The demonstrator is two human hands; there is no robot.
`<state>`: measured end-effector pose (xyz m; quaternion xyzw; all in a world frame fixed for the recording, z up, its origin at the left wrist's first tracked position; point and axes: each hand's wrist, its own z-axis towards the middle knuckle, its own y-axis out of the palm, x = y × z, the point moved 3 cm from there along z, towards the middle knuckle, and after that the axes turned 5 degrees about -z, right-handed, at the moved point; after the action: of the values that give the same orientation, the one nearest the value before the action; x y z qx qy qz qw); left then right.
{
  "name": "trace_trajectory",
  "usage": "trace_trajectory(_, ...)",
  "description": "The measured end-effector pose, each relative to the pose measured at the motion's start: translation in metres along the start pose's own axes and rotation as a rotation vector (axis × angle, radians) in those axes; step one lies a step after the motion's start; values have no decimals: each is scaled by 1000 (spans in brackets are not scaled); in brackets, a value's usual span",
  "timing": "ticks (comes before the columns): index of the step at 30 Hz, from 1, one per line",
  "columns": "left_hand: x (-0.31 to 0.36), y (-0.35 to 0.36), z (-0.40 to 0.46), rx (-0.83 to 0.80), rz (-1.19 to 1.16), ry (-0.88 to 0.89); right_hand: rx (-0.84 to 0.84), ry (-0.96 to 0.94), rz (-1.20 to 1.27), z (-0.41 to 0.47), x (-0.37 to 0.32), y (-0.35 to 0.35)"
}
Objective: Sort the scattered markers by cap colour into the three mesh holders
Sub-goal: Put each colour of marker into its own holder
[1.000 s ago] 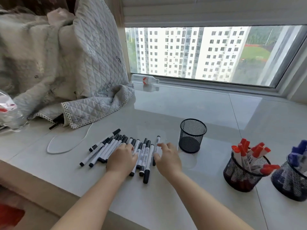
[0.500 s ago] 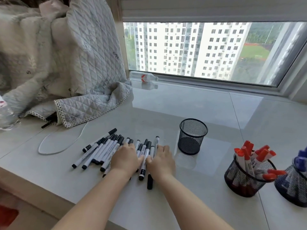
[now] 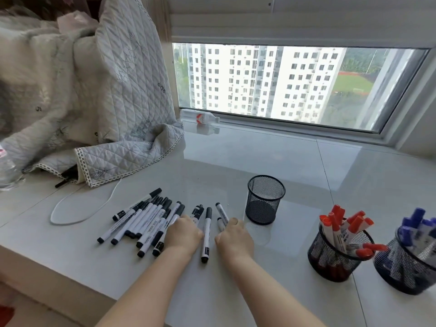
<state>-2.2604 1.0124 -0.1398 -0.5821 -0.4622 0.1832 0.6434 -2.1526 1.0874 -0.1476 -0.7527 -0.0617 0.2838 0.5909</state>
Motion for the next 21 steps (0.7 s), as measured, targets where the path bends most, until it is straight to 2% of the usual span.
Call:
trace_trajectory(4, -5, -9, -5, -36, -144, -76, -3, 32, -11, -7, 8, -2)
trace_trajectory(8, -6, -12, -20, -94, -254, -127, -83, 14, -38, -13, 18, -11)
trace_trajectory(10, -5, -12, -27, -120, -415, -154, -133, 29, -24, -20, 24, -15)
trace_trajectory(12, 0, -20, -29, -70, -556, -121, -138, 64, 111, -27, 28, -23)
trace_trajectory(16, 21, -43, -24, 1, -774, 30, 135, -44, 443, -29, 21, -73)
trace_trajectory(19, 37, -50, -23, 39, -934, 67, 349, -168, 761, -21, 22, -122)
trace_trajectory(21, 46, -49, -20, 63, -963, 76, 527, -146, 994, -8, 31, -147)
